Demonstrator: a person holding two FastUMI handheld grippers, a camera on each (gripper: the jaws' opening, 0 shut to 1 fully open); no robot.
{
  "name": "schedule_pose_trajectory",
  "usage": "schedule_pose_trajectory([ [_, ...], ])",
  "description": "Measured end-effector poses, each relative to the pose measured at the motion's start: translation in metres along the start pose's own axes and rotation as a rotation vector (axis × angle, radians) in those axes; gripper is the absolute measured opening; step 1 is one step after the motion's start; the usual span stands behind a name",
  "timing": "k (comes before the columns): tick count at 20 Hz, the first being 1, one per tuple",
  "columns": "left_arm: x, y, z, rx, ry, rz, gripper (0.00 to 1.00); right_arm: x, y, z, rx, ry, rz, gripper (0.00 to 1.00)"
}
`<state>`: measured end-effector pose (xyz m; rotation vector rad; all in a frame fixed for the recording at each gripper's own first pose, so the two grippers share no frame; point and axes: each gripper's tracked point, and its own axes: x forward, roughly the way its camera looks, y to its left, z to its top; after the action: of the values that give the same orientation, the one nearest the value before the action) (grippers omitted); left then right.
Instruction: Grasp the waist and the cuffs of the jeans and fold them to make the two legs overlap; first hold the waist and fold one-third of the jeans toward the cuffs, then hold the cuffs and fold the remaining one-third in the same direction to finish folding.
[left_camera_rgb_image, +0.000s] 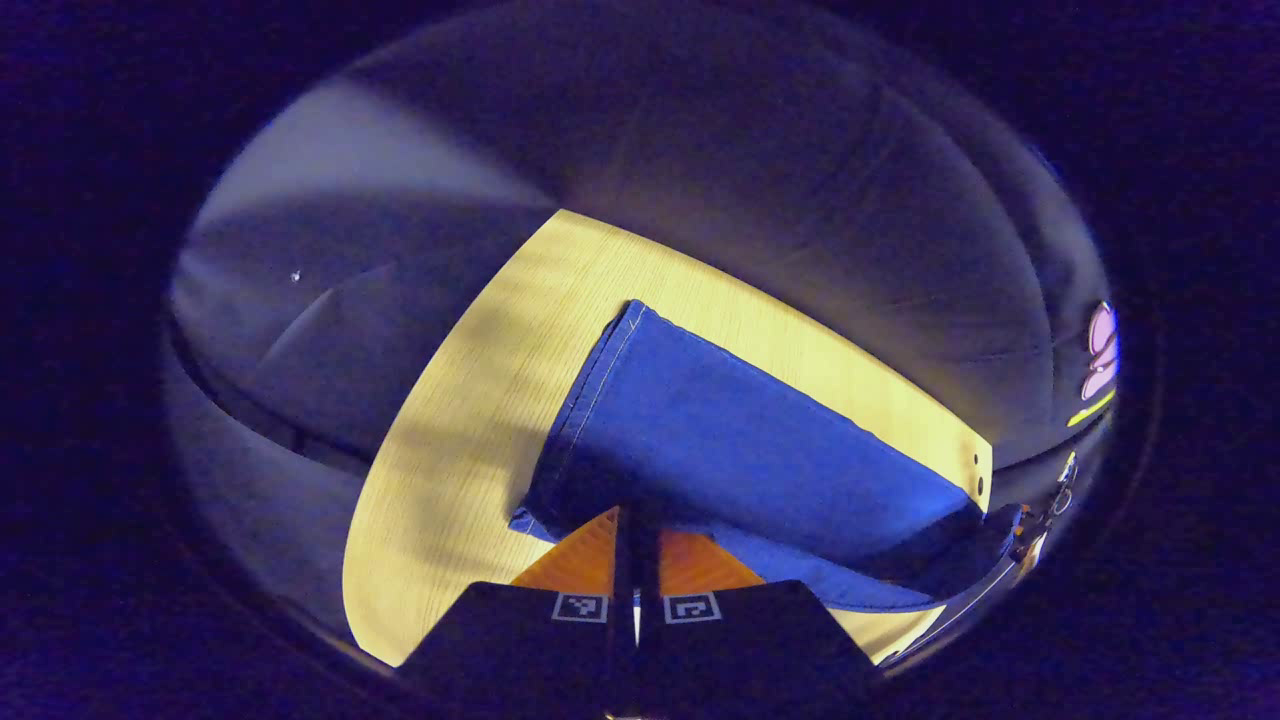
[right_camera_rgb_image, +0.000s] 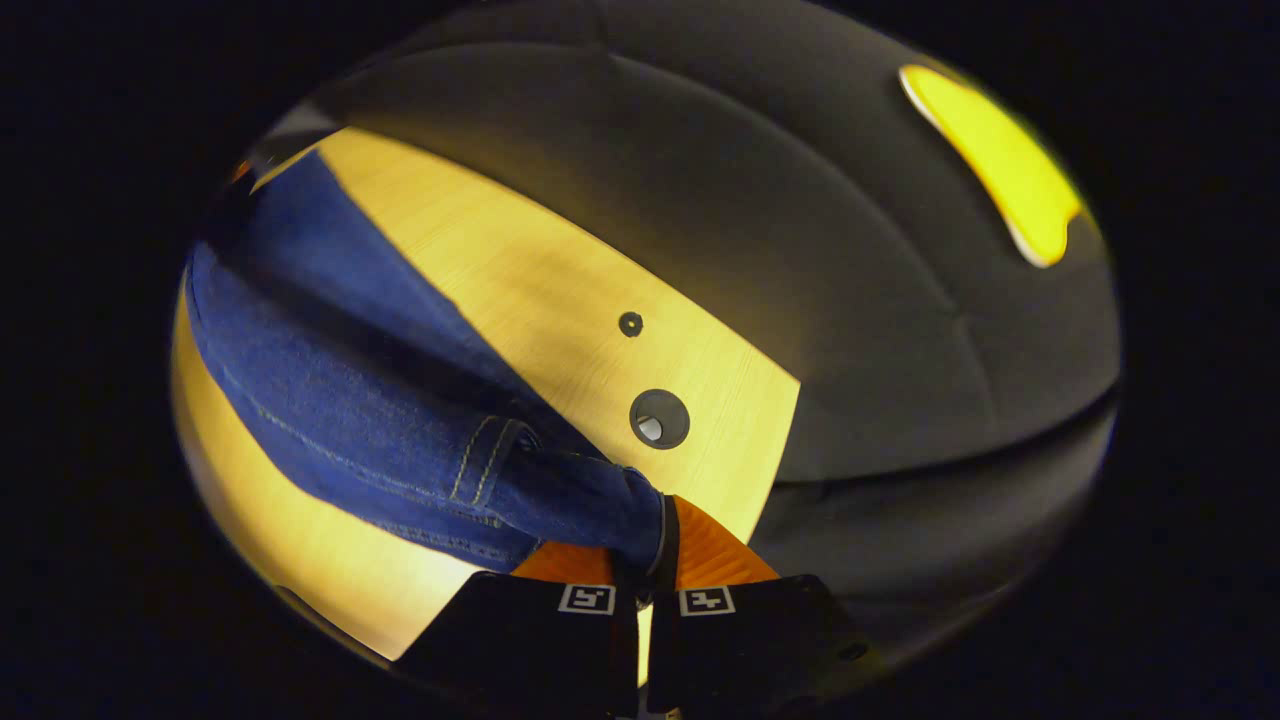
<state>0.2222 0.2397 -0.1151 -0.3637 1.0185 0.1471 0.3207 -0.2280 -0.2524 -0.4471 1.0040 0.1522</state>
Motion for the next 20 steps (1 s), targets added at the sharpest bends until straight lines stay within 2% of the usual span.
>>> schedule_pose_trajectory([
  [3, -0.002, -0.002, 0.003, 0.006, 0.054, 0.043, 0.07, -0.013, -0.004, 0.012, 0.184, 0.047, 0.034, 0.09],
  [4, -0.005, -0.002, 0.006, 0.023, 0.067, 0.064, 0.12, -0.014, -0.004, 0.015, 0.229, 0.047, 0.037, 0.09],
  [5, -0.002, -0.003, 0.009, 0.036, 0.067, 0.076, 0.18, -0.018, -0.005, 0.019, 0.256, 0.044, 0.037, 0.17],
  [6, -0.001, -0.009, 0.015, 0.044, 0.045, 0.072, 0.24, -0.014, -0.009, 0.018, 0.272, 0.039, 0.019, 0.17],
  [7, -0.001, -0.019, 0.018, 0.055, 0.012, 0.058, 0.43, -0.016, -0.008, 0.019, 0.289, 0.034, 0.02, 0.34],
  [8, -0.011, -0.03, 0.026, 0.078, -0.04, 0.043, 0.62, -0.012, -0.013, 0.011, 0.299, 0.03, -0.013, 0.37],
  [10, -0.035, -0.041, 0.048, 0.15, -0.149, 0.07, 1.0, -0.018, -0.018, 0.007, 0.361, -0.012, -0.016, 0.79],
  [11, -0.046, -0.049, 0.057, 0.197, -0.205, 0.091, 0.98, -0.022, -0.013, 0.005, 0.412, -0.032, -0.007, 1.0],
  [13, -0.072, -0.059, 0.066, 0.268, -0.337, 0.135, 0.97, -0.036, -0.005, 0.0, 0.521, -0.09, -0.003, 0.98],
  [15, -0.094, -0.07, 0.063, 0.31, -0.498, 0.198, 0.97, -0.056, -0.004, -0.006, 0.603, -0.151, -0.029, 0.98],
  [17, -0.109, -0.08, 0.049, 0.35, -0.655, 0.23, 0.97, -0.074, -0.004, -0.019, 0.698, -0.214, -0.079, 0.99],
  [20, -0.133, -0.1, 0.024, 0.353, -0.769, 0.203, 0.96, -0.09, -0.013, -0.034, 0.819, -0.328, -0.191, 0.98],
])
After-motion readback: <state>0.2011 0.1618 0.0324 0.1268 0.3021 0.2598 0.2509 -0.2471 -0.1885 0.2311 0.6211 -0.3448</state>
